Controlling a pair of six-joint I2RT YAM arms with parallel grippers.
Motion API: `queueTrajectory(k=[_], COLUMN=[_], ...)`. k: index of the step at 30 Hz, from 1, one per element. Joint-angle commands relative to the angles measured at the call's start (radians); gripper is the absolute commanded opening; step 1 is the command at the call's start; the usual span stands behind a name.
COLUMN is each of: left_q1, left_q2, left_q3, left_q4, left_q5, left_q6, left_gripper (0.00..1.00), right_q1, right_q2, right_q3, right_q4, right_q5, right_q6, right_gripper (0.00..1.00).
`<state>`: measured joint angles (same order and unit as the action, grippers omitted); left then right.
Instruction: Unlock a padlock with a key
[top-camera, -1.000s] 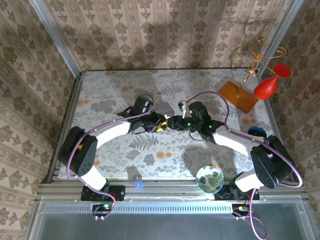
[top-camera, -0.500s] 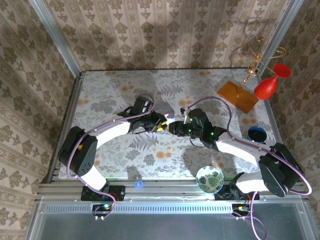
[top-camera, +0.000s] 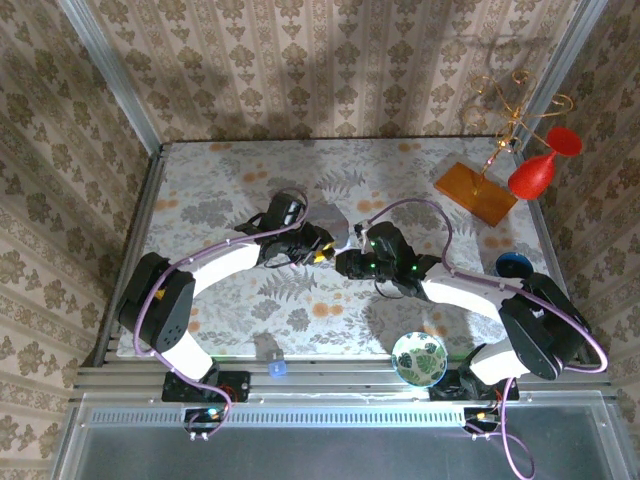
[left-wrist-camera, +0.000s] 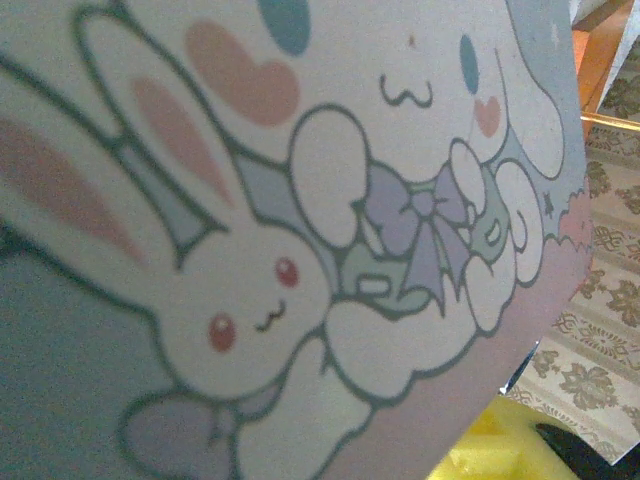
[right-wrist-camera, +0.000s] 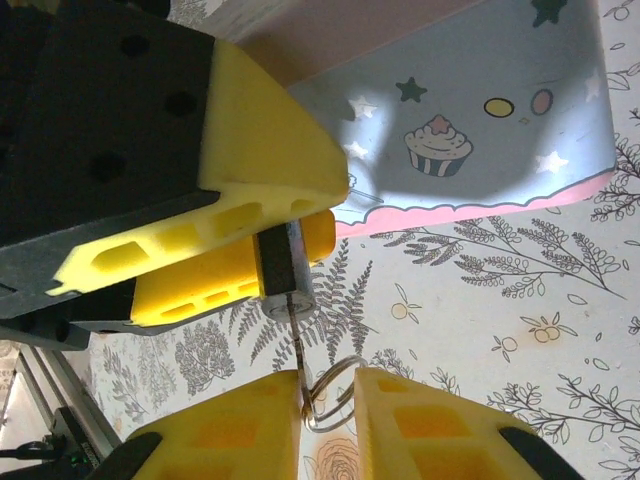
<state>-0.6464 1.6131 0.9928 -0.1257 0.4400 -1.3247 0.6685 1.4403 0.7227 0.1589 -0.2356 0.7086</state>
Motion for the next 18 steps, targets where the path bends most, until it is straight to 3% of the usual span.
queueTrajectory(k=[1, 9, 18], left_q1=[0.004, 0.004, -0.01], left_q2=[0.003, 0.001, 0.004], left_q3=[0.004, 0.0, 0.001], left_q4=[0.035, 0.031, 0.023], left_q5=[0.027, 0.035, 0.056], left_q6=[-0.008, -0.003, 0.009], left_gripper=[0.0, 0.0, 0.0], right_q1=[0.006, 0.006, -0.072], right_q2=[0.007, 0.009, 0.064], right_q3=[0.004, 0.014, 0.013], right_q4=[0.014, 0.023, 0.18], right_q5=[0.005, 0.009, -0.137], right_q6=[0.005, 0.001, 0.041], right_gripper=[0.15, 0.0, 0.0])
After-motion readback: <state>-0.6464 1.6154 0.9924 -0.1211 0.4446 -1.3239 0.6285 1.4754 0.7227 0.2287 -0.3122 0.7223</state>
